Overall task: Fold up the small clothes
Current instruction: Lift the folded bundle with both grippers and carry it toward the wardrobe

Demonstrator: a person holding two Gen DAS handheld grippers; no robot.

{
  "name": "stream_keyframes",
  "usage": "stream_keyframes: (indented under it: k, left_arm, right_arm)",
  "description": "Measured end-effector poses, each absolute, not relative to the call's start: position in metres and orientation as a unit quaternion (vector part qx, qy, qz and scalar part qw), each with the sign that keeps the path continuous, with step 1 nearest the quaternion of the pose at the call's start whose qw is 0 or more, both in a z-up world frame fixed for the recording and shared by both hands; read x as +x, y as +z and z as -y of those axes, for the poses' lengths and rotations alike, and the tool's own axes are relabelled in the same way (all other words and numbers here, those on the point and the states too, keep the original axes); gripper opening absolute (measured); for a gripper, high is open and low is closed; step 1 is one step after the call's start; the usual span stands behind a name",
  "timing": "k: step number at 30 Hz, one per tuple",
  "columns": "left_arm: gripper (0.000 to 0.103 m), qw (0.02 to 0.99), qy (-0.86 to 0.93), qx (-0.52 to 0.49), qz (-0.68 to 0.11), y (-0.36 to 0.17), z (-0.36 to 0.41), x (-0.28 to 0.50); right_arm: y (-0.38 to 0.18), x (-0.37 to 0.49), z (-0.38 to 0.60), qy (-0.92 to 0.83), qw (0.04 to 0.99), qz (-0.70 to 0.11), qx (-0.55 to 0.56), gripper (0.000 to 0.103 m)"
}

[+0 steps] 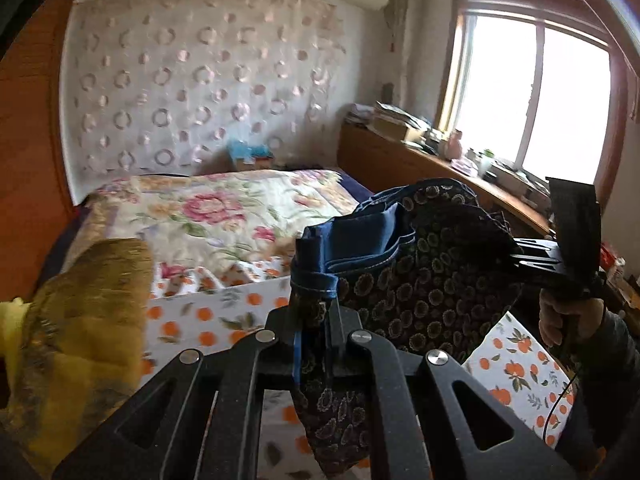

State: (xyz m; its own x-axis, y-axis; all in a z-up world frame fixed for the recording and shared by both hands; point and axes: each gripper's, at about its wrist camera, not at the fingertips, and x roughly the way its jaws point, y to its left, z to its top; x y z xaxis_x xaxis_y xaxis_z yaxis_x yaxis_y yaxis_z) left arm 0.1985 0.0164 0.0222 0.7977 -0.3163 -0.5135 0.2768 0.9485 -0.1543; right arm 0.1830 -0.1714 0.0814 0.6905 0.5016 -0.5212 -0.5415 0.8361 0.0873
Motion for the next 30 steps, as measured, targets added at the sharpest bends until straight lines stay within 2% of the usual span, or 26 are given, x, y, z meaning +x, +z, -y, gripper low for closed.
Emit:
stream_keyframes:
  k: [9, 18, 27, 30]
  left_arm:
    - [0.008, 0.963, -0.091, -0.062, -0.248, 0.029, -0.081, 0.172]
    - [0.008, 0.974, 0.002, -0.095, -0.204, 0.03, -0.15, 0.136]
    - [0.008, 0.956, 0.084, -0.151, -0.237, -0.025, -0.207, 0.121]
    - [0.008, 0.948, 0.104, -0.153, -0.26, -0.046, -0.215, 0.124]
  right_arm:
    - [0.09, 0.225, 0.123, 0.345, 0.9, -0.255, -0.084, 0.011]
    - [0.123, 0.281, 0.042, 0.427, 0.862, -0.218, -0.162, 0.011]
    - [0.12, 0.346, -0.079, 0.489, 0.808, -0.217, -0.247, 0.012]
    - [0.102, 0.362, -0.106, 0.477, 0.81, -0.221, -0.258, 0.016]
